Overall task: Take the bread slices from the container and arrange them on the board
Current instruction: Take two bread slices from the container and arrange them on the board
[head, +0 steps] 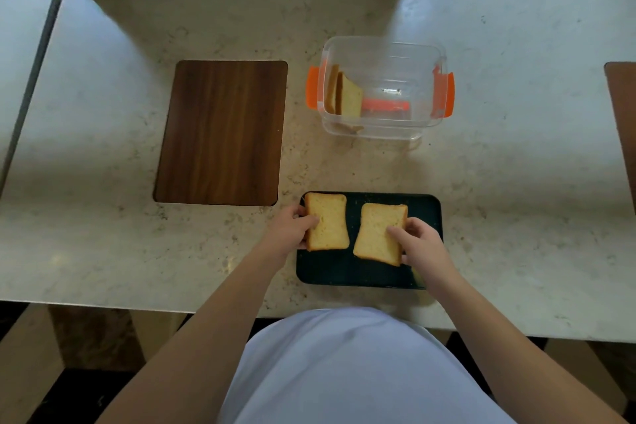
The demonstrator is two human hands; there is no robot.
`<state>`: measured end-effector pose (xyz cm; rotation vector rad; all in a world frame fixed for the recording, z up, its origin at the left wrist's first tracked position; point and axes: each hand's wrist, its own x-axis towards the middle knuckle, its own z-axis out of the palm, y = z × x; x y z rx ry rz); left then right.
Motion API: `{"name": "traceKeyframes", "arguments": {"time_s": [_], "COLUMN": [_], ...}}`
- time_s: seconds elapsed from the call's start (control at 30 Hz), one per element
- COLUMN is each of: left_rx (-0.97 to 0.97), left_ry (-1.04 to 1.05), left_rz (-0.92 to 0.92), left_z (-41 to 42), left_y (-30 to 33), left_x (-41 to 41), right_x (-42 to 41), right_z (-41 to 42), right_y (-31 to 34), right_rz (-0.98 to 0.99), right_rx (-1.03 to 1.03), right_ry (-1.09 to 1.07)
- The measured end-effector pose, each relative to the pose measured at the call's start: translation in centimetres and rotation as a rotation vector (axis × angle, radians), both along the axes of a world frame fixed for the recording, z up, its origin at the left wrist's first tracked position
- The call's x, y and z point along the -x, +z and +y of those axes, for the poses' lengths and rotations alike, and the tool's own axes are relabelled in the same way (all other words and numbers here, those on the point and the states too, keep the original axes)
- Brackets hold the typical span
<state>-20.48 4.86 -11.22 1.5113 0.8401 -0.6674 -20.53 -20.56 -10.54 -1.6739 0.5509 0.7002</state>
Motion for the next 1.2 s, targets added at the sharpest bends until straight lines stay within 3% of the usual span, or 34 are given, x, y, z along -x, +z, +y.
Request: {"name": "traceKeyframes", "arguments": {"time_s": [0.37,0.6,0.77,0.9,1.03,1.2], "left_rx": [-0.211,0.3,0.326,0.459,0.54,0.426], "left_ry": [-0.077,0.459,0.756,0.988,1.048,1.004], "left_rz": [-0.057,0.13,0.285,0.208,0.173,0.155], "left_z": [1.0,-2.0,-3.9,-5.5,-6.9,-7.5], "left_y": [0.0,0.9,1.2,1.6,1.3,0.7], "left_x": [-0.9,1.4,3.4,3.0,2.8,2.1], "right_x": [-0.6,-0.5,-0.4,-0.5,-0.1,0.4], "right_z": [0.3,0.3,-0.1,-0.4,-0.7,-1.4], "right_y": [0.3,0.2,0.2,0.3,0.4,0.7], "right_rz": [0.011,0.009,-0.001,0.002,-0.005,0.002], "right_rx": [0.015,-0.005,0.024,0.025,0.048,0.057], "right_ry": [0.022,-0.004,-0.054,-0.067,-0.057,-0.049]}}
